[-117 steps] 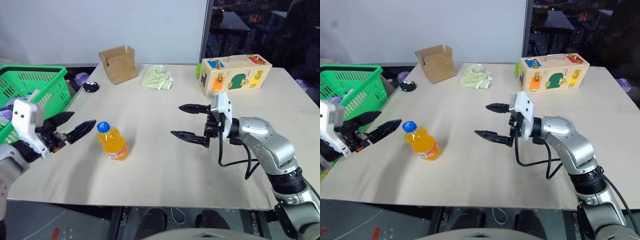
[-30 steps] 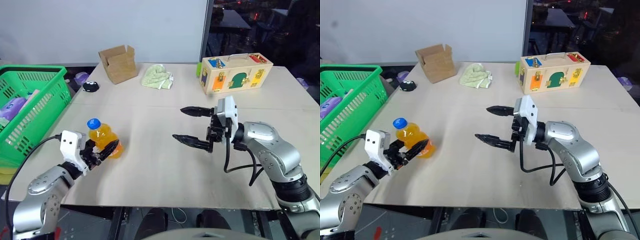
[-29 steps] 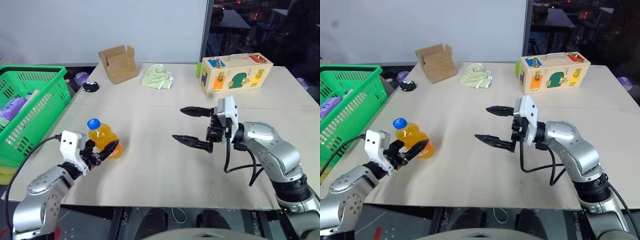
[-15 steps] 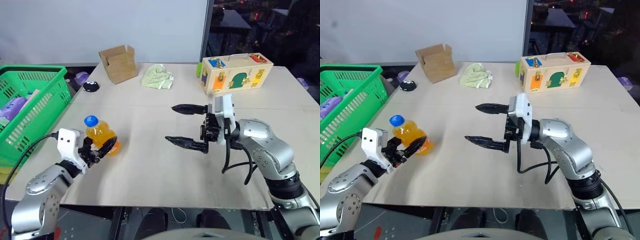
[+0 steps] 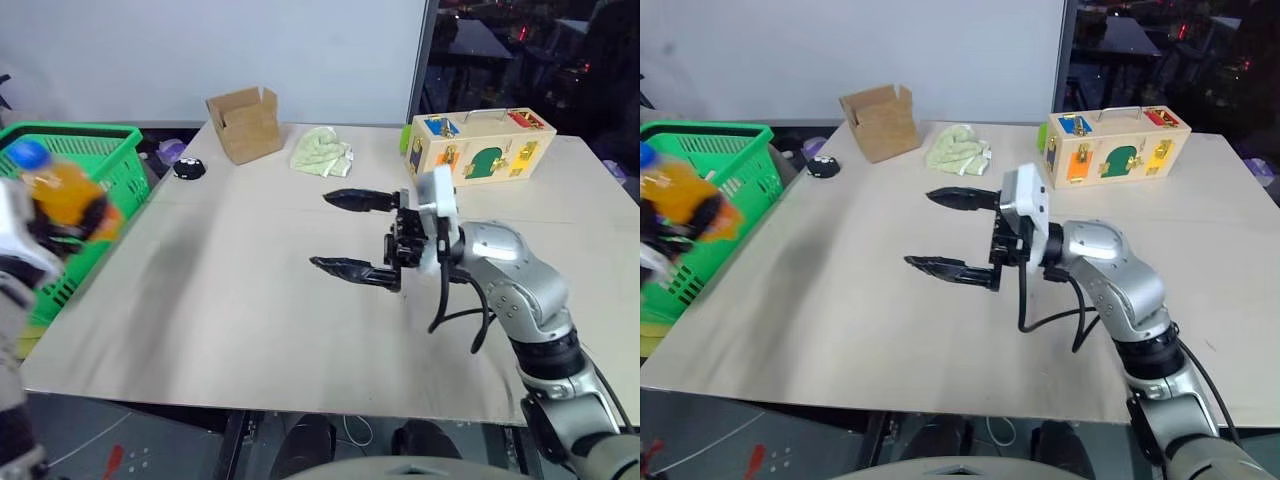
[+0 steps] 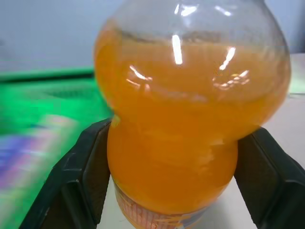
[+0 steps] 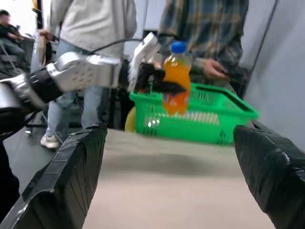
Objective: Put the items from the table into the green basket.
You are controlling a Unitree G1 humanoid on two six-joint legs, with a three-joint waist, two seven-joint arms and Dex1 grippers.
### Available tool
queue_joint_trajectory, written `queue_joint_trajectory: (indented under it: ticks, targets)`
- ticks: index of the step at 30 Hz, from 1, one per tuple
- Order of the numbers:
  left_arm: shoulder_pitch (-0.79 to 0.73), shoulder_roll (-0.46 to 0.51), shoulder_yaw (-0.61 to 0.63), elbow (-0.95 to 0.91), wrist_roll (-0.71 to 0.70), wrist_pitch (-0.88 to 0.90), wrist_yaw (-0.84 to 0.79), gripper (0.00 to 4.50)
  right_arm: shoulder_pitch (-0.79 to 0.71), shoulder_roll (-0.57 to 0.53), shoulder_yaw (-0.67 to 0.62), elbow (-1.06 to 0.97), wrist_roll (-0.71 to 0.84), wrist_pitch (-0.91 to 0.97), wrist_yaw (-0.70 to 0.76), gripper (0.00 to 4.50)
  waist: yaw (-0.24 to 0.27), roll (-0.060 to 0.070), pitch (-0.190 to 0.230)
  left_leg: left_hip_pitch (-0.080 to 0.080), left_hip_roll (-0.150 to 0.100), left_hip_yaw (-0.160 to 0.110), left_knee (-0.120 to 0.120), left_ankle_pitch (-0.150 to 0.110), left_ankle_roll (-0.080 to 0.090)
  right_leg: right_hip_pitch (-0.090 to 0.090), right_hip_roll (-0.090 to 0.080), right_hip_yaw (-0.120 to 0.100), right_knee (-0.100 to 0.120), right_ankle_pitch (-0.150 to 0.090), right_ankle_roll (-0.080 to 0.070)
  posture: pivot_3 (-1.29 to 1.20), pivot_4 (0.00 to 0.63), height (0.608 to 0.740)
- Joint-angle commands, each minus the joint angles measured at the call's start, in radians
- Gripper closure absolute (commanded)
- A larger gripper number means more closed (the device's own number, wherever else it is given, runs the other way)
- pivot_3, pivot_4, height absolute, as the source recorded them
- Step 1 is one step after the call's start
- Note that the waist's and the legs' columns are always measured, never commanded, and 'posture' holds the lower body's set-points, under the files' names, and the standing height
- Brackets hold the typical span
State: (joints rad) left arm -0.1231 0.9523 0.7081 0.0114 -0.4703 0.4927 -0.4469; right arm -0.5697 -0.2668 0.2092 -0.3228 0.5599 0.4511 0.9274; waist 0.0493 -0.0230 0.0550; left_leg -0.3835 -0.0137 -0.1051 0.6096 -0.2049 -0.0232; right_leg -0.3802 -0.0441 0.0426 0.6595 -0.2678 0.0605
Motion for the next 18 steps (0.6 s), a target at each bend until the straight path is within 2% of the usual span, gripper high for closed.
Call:
queue_joint_trajectory:
  ticks: [1,3,7,10,13,18]
  targets:
    - [-0.099,0.13,0.009,0.183,0.082,-0.109,-0.029,1.5,-0.042,0.035,0.004,0.013,-0.003,-0.031,-0.013,0.0,0.007,0.0,0.0,0.0,0.0,0.0,-0.001,0.0,0.0,0.0,0.0,0.0,0.0,0.0,0.0,0.22,0.0,0.74]
    - [-0.168,0.191,-0.028,0.312,0.119,-0.162,-0.047,1.5,-0.056,0.054,0.007,0.026,-0.006,-0.034,-0.019,0.0,0.015,-0.002,0.002,0.0,0.0,0.0,-0.002,0.0,0.0,-0.001,0.0,-0.001,0.0,0.001,0.002,0.23,0.0,0.74]
    - [-0.394,0.345,-0.214,0.784,0.285,-0.356,-0.058,1.5,-0.077,0.081,0.025,0.036,-0.008,-0.042,-0.011,0.0,0.024,-0.006,0.002,0.0,0.001,-0.002,-0.003,0.0,-0.001,-0.001,0.001,-0.003,0.0,0.001,0.003,0.22,0.0,0.74]
    - [-0.535,0.377,-0.303,1.003,0.353,-0.464,-0.061,1.5,-0.091,0.09,0.026,0.039,-0.008,-0.042,-0.009,0.0,0.023,-0.006,0.002,0.0,0.0,-0.001,-0.003,0.001,-0.001,-0.001,0.001,-0.002,-0.001,0.001,0.004,0.19,0.0,0.74]
    - [-0.612,0.38,-0.327,1.123,0.375,-0.508,-0.052,1.5,-0.102,0.098,0.026,0.04,-0.008,-0.047,-0.013,0.0,0.027,-0.007,0.001,-0.001,0.0,-0.002,-0.003,0.001,-0.001,-0.001,0.001,-0.002,-0.001,0.001,0.004,0.18,0.0,0.74]
    - [-0.62,0.366,-0.351,1.216,0.397,-0.552,-0.032,1.5,-0.117,0.118,0.023,0.045,-0.012,-0.047,-0.038,0.0,0.02,-0.01,0.0,-0.001,0.001,-0.003,-0.003,0.001,-0.002,-0.002,0.001,-0.003,0.001,0.001,0.004,0.17,0.0,0.74]
